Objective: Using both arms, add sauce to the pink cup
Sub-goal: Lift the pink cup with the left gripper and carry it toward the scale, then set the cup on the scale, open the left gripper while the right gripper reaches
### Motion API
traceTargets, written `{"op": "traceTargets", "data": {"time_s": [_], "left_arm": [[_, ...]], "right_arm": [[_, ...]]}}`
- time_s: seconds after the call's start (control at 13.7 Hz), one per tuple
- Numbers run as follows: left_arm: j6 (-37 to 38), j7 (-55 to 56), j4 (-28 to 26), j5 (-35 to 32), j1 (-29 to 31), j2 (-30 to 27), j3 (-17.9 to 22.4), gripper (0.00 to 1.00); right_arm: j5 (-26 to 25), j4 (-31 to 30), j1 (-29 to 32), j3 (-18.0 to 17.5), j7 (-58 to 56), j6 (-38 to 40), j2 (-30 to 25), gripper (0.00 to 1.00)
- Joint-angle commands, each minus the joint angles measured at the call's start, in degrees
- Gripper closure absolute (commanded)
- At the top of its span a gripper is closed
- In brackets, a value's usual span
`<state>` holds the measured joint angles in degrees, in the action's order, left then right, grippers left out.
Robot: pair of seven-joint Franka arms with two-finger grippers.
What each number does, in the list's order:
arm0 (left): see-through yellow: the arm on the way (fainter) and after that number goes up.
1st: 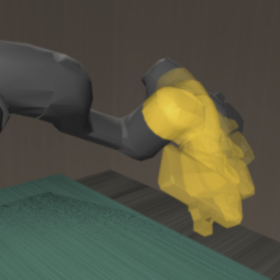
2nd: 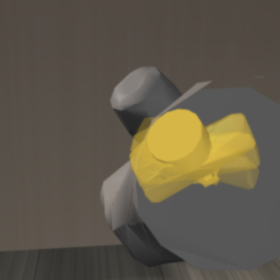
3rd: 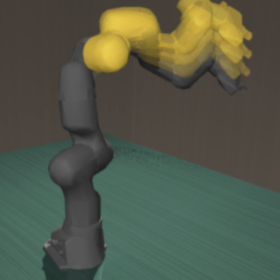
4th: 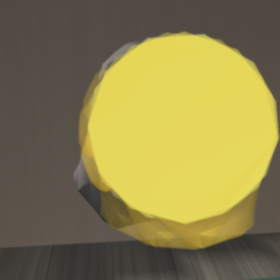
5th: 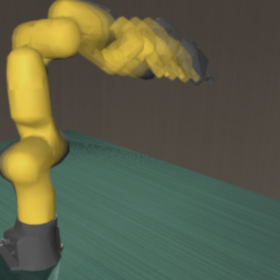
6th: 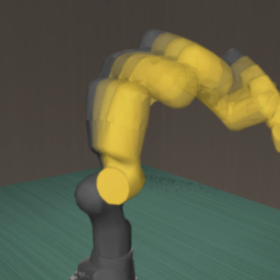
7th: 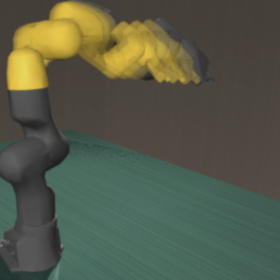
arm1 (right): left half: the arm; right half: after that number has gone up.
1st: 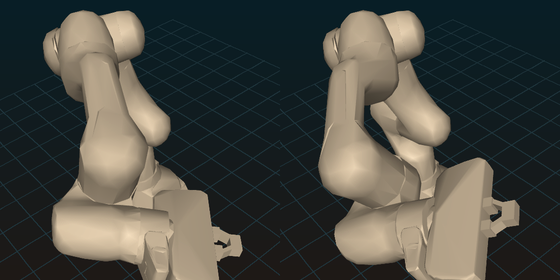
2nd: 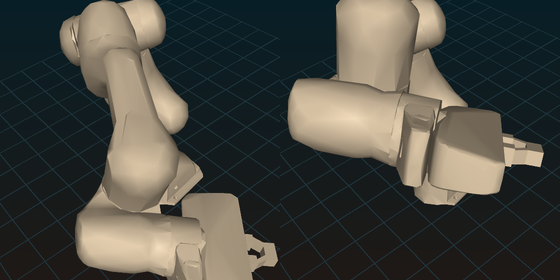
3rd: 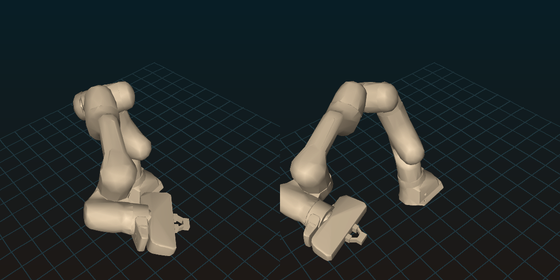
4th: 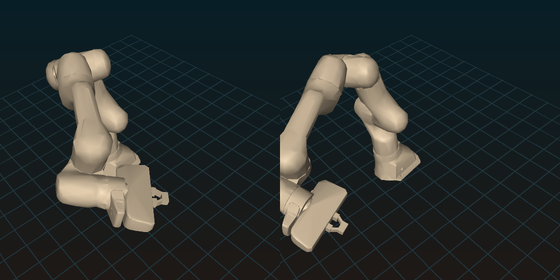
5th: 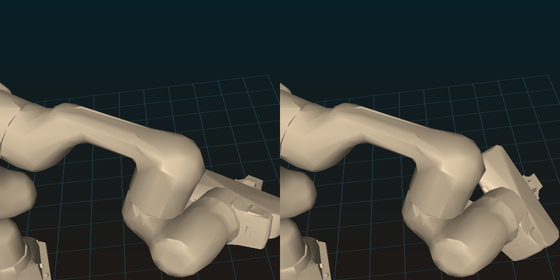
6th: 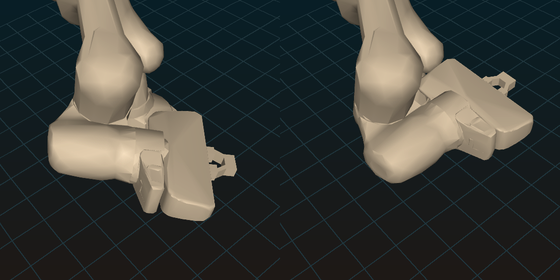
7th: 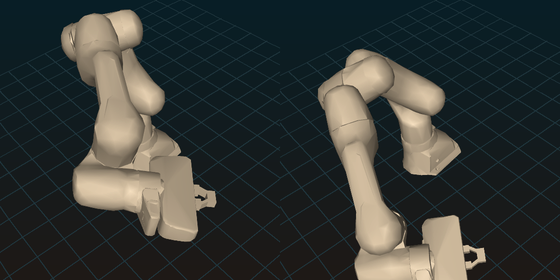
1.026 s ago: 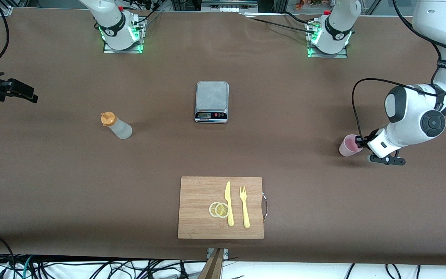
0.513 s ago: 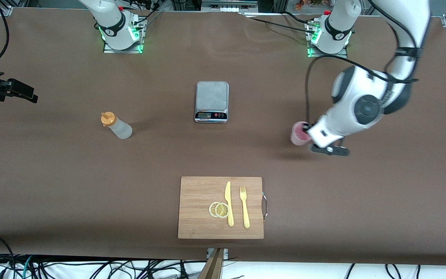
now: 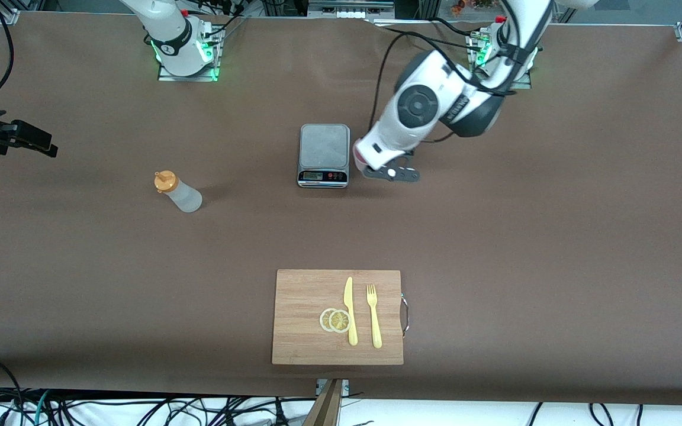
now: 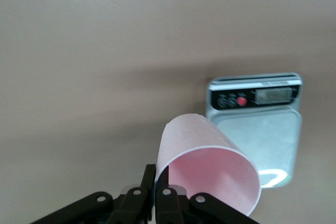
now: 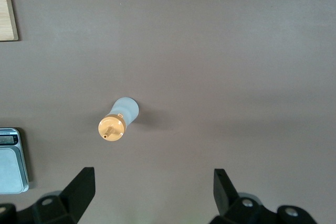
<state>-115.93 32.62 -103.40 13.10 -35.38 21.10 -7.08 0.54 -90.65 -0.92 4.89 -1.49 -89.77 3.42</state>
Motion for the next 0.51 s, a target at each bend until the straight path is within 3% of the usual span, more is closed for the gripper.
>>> {"op": "traceTargets", "data": {"time_s": [0.0, 0.44], "left_arm": [[-0.34, 2.97, 4.16, 2.88, -3.46, 3.76, 1.19, 1.0], [-5.62, 5.7, 5.4, 4.12, -8.12, 8.6, 1.19, 1.0]], "right_arm": [[-0.1, 0.21, 0.48, -0.32, -1.06, 0.3, -0.26, 0.0], [-0.1, 0.21, 0.48, -0.24, -1.15, 0.21, -0.26, 0.0]]}}
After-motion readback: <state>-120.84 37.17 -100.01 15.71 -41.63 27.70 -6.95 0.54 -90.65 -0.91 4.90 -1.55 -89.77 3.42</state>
